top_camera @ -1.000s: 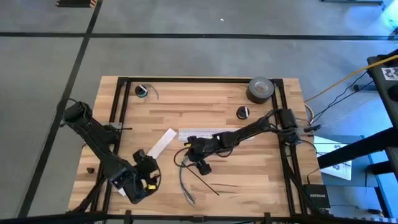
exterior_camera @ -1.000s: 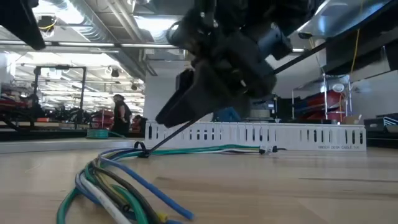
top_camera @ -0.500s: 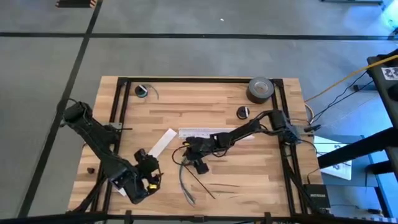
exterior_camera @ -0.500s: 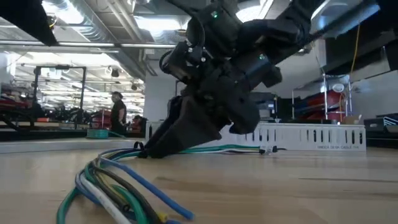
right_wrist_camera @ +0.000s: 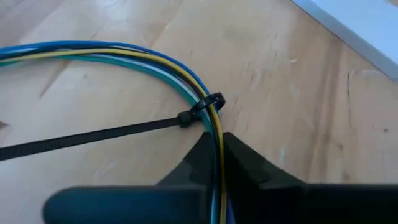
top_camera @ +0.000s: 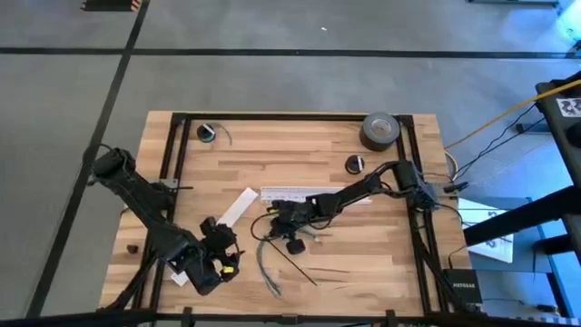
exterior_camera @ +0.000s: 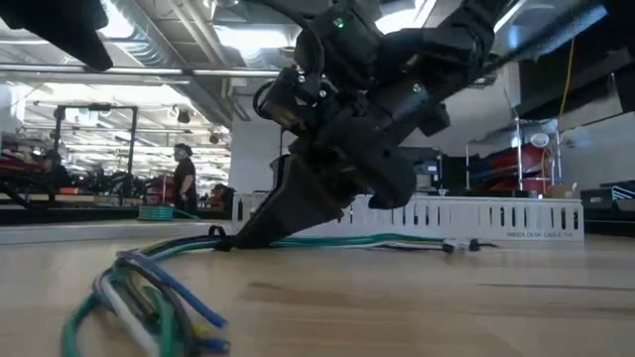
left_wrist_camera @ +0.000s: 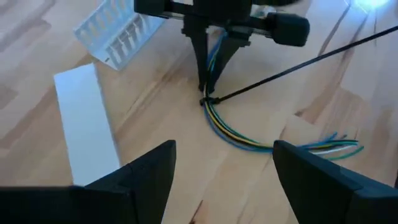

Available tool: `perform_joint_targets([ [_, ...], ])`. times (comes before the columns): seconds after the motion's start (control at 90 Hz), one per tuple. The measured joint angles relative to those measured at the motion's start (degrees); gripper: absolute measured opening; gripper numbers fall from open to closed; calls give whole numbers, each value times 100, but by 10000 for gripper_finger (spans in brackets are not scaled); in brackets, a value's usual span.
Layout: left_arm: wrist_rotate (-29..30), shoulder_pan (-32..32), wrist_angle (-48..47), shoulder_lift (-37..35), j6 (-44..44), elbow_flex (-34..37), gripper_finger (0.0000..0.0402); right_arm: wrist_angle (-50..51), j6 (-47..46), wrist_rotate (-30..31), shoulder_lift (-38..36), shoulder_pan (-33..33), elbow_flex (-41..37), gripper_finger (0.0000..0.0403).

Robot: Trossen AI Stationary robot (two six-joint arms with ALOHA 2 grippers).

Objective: Ziptie cables
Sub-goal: Insert the ziptied cable wires into the white cable duct

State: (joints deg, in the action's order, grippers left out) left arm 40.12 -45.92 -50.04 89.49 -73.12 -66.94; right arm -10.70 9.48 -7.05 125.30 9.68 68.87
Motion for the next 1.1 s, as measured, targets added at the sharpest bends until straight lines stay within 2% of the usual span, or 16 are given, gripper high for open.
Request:
perform_joint_targets([
  [0.156, 19, 116, 7, 0, 0, 0, 253, 441, 107, 668, -414, 237, -43, 4],
  [0.411, 559, 397, 103, 23, 80, 0, 253, 2687, 103, 1633, -1375, 340, 570, 1],
  [0.489, 731, 553, 309, 95, 313, 0, 253, 3320, 102, 1975, -1505, 335, 746, 0],
  [0.689, 726, 1209, 751, 271, 1140, 0, 253, 4220, -50, 2577, -1761, 176, 1019, 0],
  [0.911, 667, 2003, 994, 291, 2280, 0, 253, 4477, -270, 2840, -1928, -145, 1003, 0],
  [1.1, 370, 2429, 1120, 293, 2737, 2, 253, 4820, -576, 2828, -2155, -470, 1009, 0],
])
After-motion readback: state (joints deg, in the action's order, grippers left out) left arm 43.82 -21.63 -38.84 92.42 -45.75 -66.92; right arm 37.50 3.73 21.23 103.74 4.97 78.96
